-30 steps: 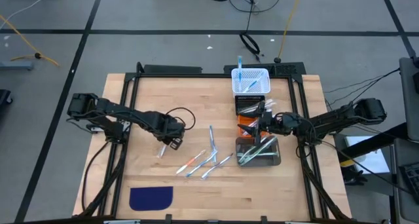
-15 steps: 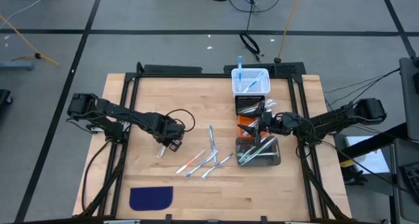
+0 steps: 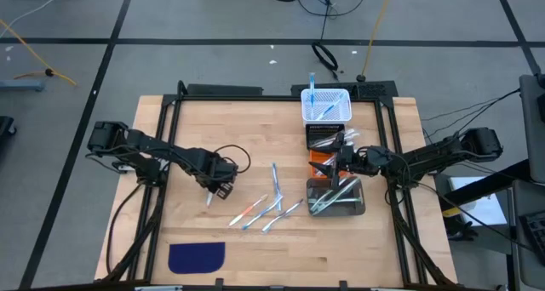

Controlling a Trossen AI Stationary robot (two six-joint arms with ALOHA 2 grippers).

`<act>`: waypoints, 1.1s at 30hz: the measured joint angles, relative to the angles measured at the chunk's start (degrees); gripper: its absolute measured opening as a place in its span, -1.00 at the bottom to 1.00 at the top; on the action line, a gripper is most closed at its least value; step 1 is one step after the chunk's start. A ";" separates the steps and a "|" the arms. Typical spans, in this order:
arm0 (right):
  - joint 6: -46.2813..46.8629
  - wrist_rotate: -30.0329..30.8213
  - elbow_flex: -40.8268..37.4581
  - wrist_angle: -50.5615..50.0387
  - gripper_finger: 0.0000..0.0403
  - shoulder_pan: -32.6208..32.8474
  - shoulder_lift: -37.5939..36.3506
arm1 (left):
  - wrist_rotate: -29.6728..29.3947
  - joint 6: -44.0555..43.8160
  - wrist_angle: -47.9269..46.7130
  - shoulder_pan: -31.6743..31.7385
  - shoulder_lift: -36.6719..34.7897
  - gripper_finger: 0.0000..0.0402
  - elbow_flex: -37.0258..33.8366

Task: Pick & Place Toothbrushes
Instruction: Put the orange toothbrush into the black bin

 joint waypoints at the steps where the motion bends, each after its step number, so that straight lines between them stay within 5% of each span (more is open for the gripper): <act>1: -0.05 0.00 0.00 0.00 0.07 0.00 0.00 | 0.22 0.22 0.06 0.00 0.00 -0.56 0.06; 6: -0.05 0.00 0.00 -0.07 0.07 0.00 0.00 | -3.64 -1.64 -0.24 -0.02 0.00 -0.56 0.04; 13: -0.05 0.00 0.00 -0.27 0.06 -0.02 0.00 | 0.47 -1.69 4.23 0.33 -0.05 -0.55 -1.89; 23: -0.05 -0.02 0.00 -0.46 0.07 -0.01 0.00 | 0.29 -6.13 6.05 0.42 -0.22 -0.24 -5.00; 30: -0.05 0.00 0.00 -0.57 0.06 -0.02 0.00 | 0.68 -4.72 5.72 0.44 -0.09 -0.88 -3.31; 33: -0.05 0.00 0.00 -0.68 0.05 -0.02 0.00 | -0.04 -3.40 5.34 0.39 0.05 -0.93 -1.96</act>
